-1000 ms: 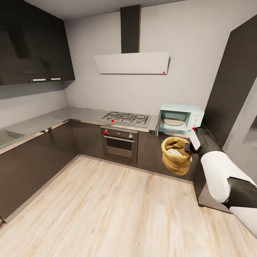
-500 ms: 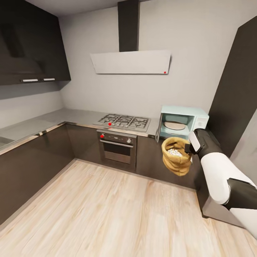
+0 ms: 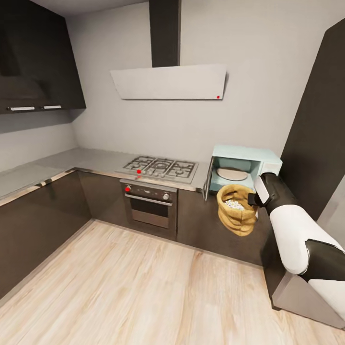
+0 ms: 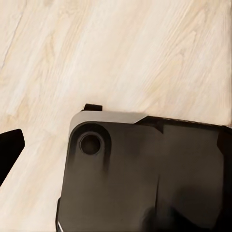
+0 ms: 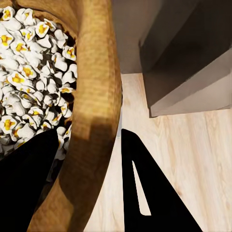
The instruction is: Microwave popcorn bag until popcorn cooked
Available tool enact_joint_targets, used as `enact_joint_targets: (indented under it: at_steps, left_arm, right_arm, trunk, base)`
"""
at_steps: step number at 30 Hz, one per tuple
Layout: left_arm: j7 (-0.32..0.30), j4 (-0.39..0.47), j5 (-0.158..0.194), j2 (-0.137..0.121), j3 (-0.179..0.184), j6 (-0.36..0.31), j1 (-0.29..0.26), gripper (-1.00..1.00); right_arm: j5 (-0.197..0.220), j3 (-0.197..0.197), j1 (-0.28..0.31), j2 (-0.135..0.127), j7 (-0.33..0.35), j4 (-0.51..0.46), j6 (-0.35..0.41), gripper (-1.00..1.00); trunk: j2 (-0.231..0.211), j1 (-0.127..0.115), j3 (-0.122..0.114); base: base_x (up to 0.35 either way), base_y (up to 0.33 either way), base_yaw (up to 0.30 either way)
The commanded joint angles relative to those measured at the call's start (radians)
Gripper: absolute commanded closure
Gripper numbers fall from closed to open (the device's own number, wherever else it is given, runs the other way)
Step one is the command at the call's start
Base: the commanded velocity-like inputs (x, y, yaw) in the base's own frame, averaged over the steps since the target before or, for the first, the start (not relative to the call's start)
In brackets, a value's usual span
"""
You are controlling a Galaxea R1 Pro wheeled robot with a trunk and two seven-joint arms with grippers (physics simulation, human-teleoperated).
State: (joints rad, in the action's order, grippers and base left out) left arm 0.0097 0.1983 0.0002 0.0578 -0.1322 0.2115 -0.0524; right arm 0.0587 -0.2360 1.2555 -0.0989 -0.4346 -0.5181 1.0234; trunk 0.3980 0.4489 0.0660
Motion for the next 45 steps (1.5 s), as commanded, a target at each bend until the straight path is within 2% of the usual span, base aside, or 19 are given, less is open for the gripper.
enact_joint_targets:
  at_steps: [1, 11, 20, 33, 38, 45]
  left_arm:
    - [0.001, 0.0, 0.001, 0.001, -0.004, 0.003, 0.0, -1.0]
    - [0.001, 0.0, 0.0, 0.001, -0.004, 0.003, 0.001, -1.0]
    - [0.001, 0.0, 0.003, 0.001, -0.006, 0.003, 0.002, -1.0]
    - [0.001, 0.0, 0.002, 0.0, -0.006, 0.003, 0.002, -1.0]
    - [0.001, 0.0, 0.001, 0.0, -0.005, 0.003, 0.002, -1.0]
    - [0.001, 0.0, 0.001, 0.001, -0.004, 0.003, 0.001, -1.0]
  right_arm:
    - [0.008, -0.003, 0.001, -0.001, -0.002, -0.001, 0.002, 1.0]
    - [0.007, -0.003, 0.001, -0.004, 0.005, -0.001, 0.001, 1.0]
    - [0.007, -0.003, 0.0, -0.001, 0.005, 0.0, 0.001, 1.0]
    - [0.008, -0.003, -0.014, -0.002, 0.005, 0.001, -0.001, 1.0]
    - [0.008, -0.003, -0.014, -0.001, 0.005, 0.001, -0.001, 1.0]
    - [0.007, -0.003, -0.014, -0.002, 0.004, 0.001, -0.001, 1.0]
  trunk:
    - [0.002, 0.001, 0.002]
    - [0.002, 0.001, 0.002]
    - [0.002, 0.001, 0.002]
    - [0.002, 0.001, 0.002]
    - [0.002, 0.001, 0.002]
    - [0.002, 0.001, 0.002]
  base:
    - [0.286, -0.242, 0.0]
    - [0.306, -0.18, 0.0]
    - [0.135, -0.02, 0.0]
    - [0.326, 0.0, 0.0]
    - [0.074, -0.003, 0.0]
    - [0.23, -0.2, 0.0]
